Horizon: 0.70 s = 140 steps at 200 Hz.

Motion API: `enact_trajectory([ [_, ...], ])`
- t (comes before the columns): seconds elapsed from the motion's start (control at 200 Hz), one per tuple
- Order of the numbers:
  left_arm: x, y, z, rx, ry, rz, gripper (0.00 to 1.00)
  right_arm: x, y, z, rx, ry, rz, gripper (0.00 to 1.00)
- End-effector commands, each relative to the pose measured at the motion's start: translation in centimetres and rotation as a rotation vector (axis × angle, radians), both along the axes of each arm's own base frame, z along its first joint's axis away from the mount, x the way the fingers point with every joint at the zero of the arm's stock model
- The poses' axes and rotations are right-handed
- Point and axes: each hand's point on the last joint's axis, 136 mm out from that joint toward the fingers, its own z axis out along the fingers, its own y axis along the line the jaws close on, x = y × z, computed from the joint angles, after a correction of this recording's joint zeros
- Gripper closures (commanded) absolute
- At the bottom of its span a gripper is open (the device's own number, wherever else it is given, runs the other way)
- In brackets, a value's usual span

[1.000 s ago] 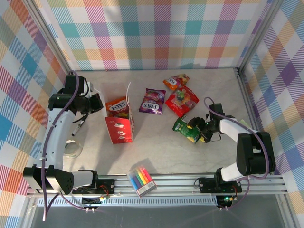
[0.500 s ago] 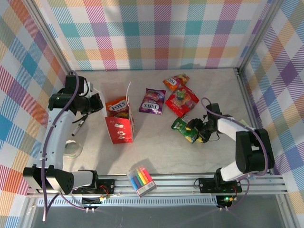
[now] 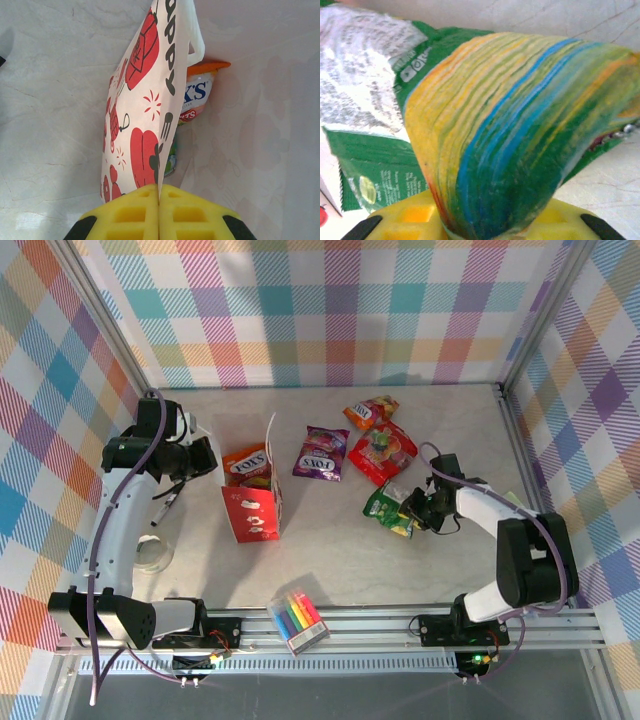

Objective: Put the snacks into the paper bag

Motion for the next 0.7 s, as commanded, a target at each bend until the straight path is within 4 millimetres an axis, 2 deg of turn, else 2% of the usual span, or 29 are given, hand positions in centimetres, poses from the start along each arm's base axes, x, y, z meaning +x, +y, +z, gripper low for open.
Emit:
enact_trajectory([
  [0.0, -0.2, 0.3, -0.2, 0.006, 0.021, -0.004, 0.96, -0.2, -1.2, 1.2, -0.088, -0.027, 0.023, 0.75],
  [0.255, -0.2, 0.2, -0.2, 0.004, 0.02, -0.005, 0.96, 0.1, -1.1, 4.4, -0.104, -0.112, 0.042, 0.91],
  [0.435, -0.2, 0.2, -0.1, 0.005, 0.014, -0.006, 0.96, 0.4, -0.1, 7.6, -0.187, -0.178, 0.125, 0.95],
  [0.565, -0.2, 0.2, -0.2, 0.005, 0.014, -0.005, 0.96, 1.3, 1.6, 11.2, -0.192, -0.263, 0.172, 0.97],
  [0.695, -0.2, 0.2, -0.3, 0.003, 0.016, -0.009, 0.95, 2.5, 3.4, 16.0, -0.174, -0.383, 0.197, 0.99],
])
